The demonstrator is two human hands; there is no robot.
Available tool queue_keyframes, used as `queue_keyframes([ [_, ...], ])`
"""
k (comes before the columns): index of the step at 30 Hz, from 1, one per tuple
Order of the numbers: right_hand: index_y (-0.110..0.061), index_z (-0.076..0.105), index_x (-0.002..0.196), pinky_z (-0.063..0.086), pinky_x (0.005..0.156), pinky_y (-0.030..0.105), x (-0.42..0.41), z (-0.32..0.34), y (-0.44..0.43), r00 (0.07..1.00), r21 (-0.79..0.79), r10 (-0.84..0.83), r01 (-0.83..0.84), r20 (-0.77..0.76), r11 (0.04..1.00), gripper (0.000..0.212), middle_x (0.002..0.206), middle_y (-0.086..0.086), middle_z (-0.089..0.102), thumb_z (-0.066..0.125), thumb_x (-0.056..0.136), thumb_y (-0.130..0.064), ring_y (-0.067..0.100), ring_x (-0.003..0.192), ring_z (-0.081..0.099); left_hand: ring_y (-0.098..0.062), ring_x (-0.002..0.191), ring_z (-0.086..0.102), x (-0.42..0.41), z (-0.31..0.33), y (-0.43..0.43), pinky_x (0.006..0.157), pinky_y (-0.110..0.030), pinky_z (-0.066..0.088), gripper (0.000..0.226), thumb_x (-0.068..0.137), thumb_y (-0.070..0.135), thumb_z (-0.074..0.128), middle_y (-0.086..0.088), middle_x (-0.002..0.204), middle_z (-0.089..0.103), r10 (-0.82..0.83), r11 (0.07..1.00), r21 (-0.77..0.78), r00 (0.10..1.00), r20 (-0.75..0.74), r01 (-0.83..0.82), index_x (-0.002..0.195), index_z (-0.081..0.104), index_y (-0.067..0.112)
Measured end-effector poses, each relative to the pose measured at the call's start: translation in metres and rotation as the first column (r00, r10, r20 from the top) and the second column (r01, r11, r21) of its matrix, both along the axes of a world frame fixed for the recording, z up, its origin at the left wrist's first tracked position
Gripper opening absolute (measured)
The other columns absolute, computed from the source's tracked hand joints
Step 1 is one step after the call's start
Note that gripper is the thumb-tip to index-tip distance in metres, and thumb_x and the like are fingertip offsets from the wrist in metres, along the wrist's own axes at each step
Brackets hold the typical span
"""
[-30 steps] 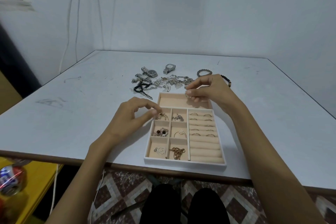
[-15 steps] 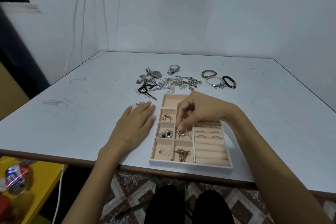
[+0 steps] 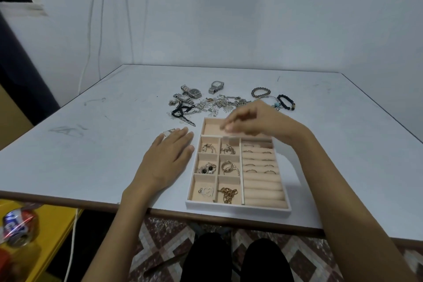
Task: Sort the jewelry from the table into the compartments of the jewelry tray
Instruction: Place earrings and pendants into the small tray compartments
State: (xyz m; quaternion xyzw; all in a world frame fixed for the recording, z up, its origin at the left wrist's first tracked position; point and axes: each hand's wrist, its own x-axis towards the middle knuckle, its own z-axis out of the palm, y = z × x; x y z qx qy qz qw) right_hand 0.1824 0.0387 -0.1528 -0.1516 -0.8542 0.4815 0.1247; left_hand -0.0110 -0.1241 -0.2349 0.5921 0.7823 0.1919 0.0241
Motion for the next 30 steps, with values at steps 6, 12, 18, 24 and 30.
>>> queue_keyframes([
  [6,-0.014,0.072,0.099,0.028,0.046,0.019,0.011,-0.005,0.058,0.751,-0.309,-0.602,0.524,-0.273,0.794,0.013,0.067,-0.002,0.053,0.062,0.09,-0.015,0.007,0.045,0.044,-0.005,0.145,0.015,0.0,0.001,0.0,0.12,-0.033,0.007,0.066,0.089,0.051,0.014,0.01,0.157,0.022,0.009,1.0,-0.009,1.0,-0.012,-0.009,0.148,0.03,0.026],
  [12,-0.017,0.069,0.104,0.044,0.064,0.027,0.017,-0.039,0.11,0.462,-0.078,-0.873,0.875,-0.157,0.478,0.032,0.085,0.004,0.064,0.049,0.083,-0.004,0.018,0.07,0.057,-0.006,0.145,0.016,0.0,0.002,0.0,0.119,-0.033,0.008,0.066,0.089,0.051,0.016,0.009,0.156,0.024,0.006,1.0,0.004,1.0,0.001,-0.006,0.147,0.033,0.026],
  [18,-0.025,0.07,0.104,0.035,0.073,0.026,0.019,-0.058,0.113,0.526,0.323,-0.842,0.822,-0.118,0.469,0.026,0.103,0.001,0.065,0.056,0.089,-0.009,0.019,0.089,0.056,-0.005,0.145,0.016,-0.001,0.001,0.0,0.12,-0.032,0.008,0.065,0.089,0.052,0.017,0.01,0.156,0.025,0.007,1.0,0.011,1.0,0.011,-0.007,0.147,0.033,0.027],
  [24,-0.021,0.07,0.109,0.034,0.074,0.027,0.017,-0.062,0.111,0.576,0.44,-0.811,0.758,-0.104,0.482,0.027,0.113,0.003,0.062,0.057,0.09,-0.007,0.023,0.105,0.058,-0.004,0.144,0.017,0.0,0.0,-0.001,0.119,-0.031,0.008,0.063,0.09,0.051,0.018,0.01,0.155,0.027,0.005,0.999,0.043,1.0,0.018,-0.005,0.146,0.035,0.027],
  [30,-0.015,0.067,0.113,0.04,0.076,0.03,0.01,-0.061,0.107,0.582,0.523,-0.804,0.725,-0.119,0.447,0.031,0.117,0.01,0.059,0.052,0.089,-0.002,0.028,0.11,0.054,-0.003,0.144,0.015,0.0,0.0,-0.001,0.12,-0.031,0.007,0.064,0.09,0.051,0.017,0.011,0.155,0.025,0.001,0.999,0.033,1.0,0.019,-0.002,0.147,0.033,0.027],
])
